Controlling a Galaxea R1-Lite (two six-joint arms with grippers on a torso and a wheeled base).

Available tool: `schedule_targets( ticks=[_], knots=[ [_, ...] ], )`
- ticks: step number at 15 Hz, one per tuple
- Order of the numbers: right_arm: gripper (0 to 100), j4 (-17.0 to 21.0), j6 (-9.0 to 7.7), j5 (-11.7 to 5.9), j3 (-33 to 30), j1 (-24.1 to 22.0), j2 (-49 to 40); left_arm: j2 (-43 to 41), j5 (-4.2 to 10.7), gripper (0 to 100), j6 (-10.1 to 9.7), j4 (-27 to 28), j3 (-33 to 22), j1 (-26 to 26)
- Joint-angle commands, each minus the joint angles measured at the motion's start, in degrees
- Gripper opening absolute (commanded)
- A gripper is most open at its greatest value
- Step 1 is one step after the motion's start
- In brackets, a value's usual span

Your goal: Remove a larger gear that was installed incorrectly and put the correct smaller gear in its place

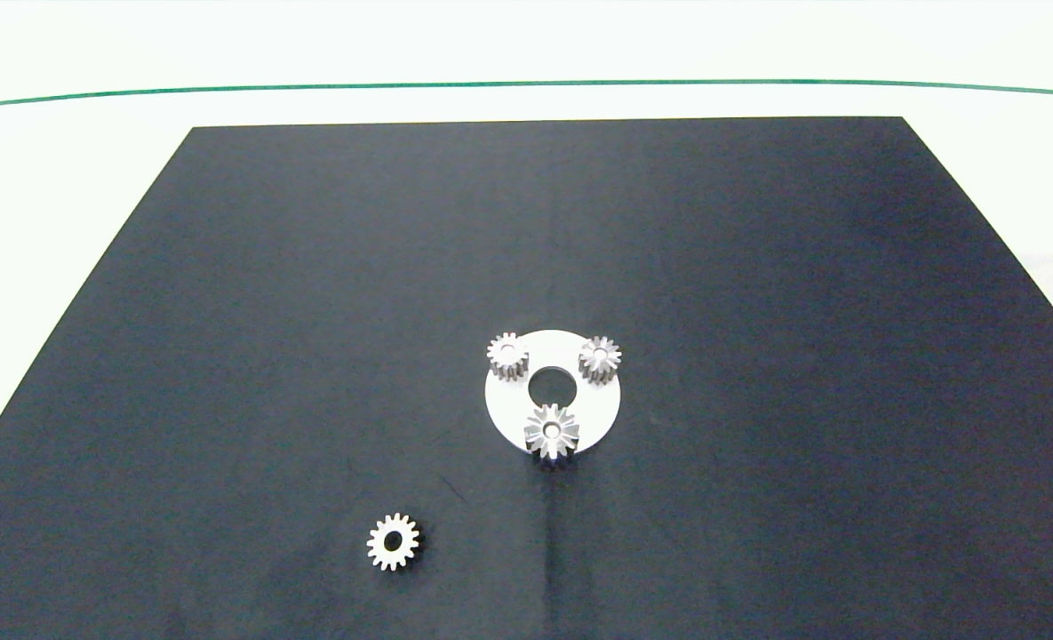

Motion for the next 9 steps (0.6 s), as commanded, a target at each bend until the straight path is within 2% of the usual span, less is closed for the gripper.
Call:
schedule_targets(
  ticks=[1, 2, 4, 6, 7, 8, 9],
  knots=[
    [100, 2.2, -3.82, 0.09, -8.79, 0.09, 14.18, 14.65, -0.01, 100, -0.09, 4.24, -12.68, -0.91],
    [100, 2.28, -5.22, -0.08, -12.66, -0.09, 20.33, 21.59, 0.07, 100, -0.09, 5.21, -17.86, -0.91],
    [100, 2.37, -5.57, -0.34, -18.28, 0.09, 29.56, 30.91, 0.07, 100, -0.09, 10.83, -27.09, -0.82],
    [100, 2.81, -5.92, -1.05, -24.0, 0.26, 38.09, 39.79, 0.07, 100, -0.09, 19.89, -37.03, -0.73],
    [100, 5.36, -7.24, -2.28, -27.16, 0.44, 41.07, 43.57, 0.07, 100, -0.18, 22.96, -40.89, -0.91],
    [100, 10.98, -8.39, -2.72, -31.73, 1.32, 43.45, 46.55, -0.01, 100, -0.18, 24.46, -43.09, -0.91],
    [100, 17.31, -8.39, -2.72, -35.95, 2.73, 45.12, 49.37, -0.01, 100, -0.18, 24.54, -43.97, -0.99]
  ],
)
